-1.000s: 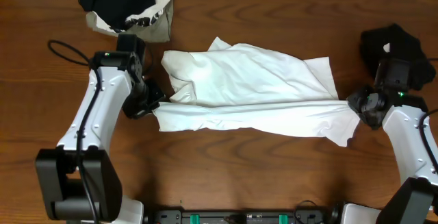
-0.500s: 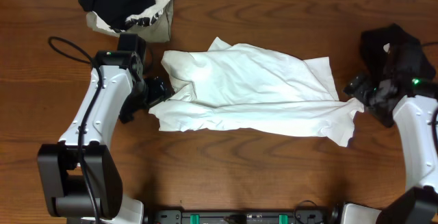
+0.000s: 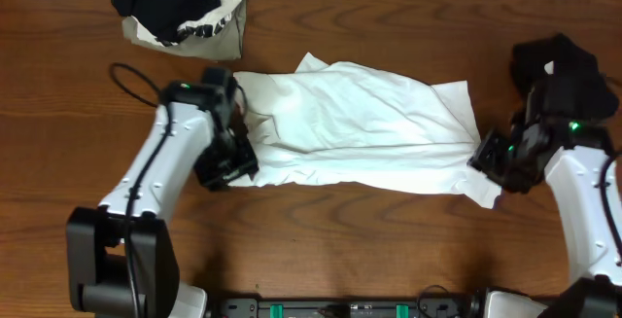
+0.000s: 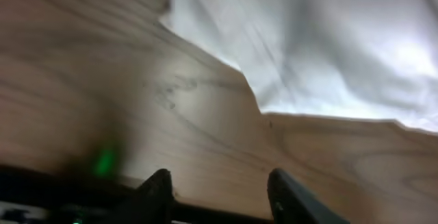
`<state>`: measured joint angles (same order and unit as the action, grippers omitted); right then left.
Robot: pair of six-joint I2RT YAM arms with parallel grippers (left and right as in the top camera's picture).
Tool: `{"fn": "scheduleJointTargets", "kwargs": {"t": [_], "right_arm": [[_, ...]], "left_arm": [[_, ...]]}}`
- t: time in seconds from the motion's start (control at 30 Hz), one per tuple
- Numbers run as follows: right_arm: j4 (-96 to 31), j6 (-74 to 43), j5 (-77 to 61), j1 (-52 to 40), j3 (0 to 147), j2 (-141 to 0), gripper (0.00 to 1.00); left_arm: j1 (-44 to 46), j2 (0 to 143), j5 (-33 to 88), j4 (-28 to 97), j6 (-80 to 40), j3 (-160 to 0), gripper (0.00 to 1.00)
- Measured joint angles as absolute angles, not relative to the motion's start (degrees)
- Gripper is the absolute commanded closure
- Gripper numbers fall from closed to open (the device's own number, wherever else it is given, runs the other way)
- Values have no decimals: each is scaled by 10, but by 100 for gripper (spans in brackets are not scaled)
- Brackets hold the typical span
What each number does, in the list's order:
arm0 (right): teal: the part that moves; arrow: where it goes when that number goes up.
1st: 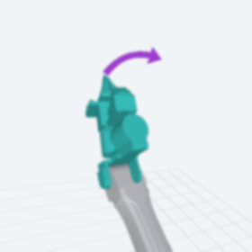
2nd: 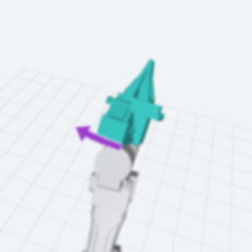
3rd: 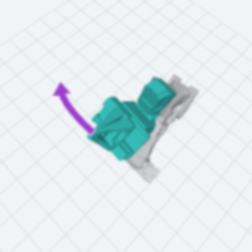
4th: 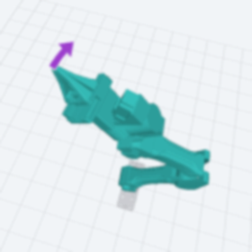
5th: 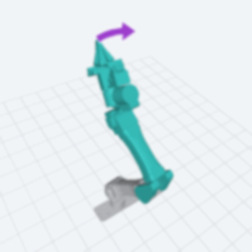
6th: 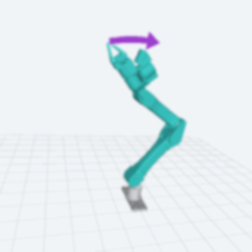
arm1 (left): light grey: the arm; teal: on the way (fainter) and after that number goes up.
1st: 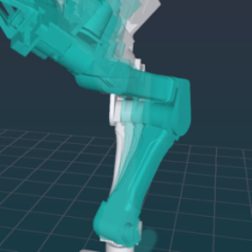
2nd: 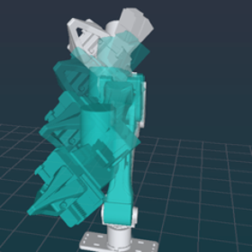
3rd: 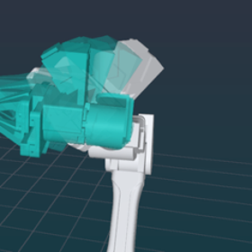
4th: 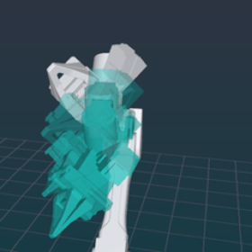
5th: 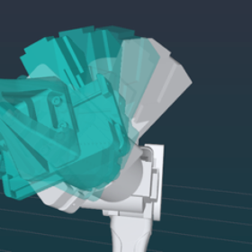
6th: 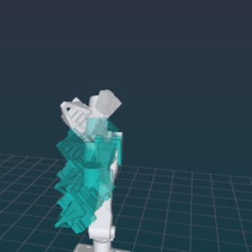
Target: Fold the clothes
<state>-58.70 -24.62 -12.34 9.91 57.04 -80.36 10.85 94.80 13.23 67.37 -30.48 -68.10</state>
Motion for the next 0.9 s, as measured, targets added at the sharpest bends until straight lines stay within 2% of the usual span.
{"fn": "scheduleJointTargets", "kwargs": {"t": [0.2,0.4,0.8,0.9], "right_arm": [[-515,-251,-152,99,496,-804,73],[-464,-252,-161,99,467,-804,74],[-413,-254,-163,99,453,-804,95],[-409,-254,-163,99,449,-804,98]], "left_arm": [[138,948,136,615,-318,-641,66],[138,948,136,569,-326,-608,67],[138,948,133,465,-328,-589,67],[138,948,133,455,-328,-589,71]]}}
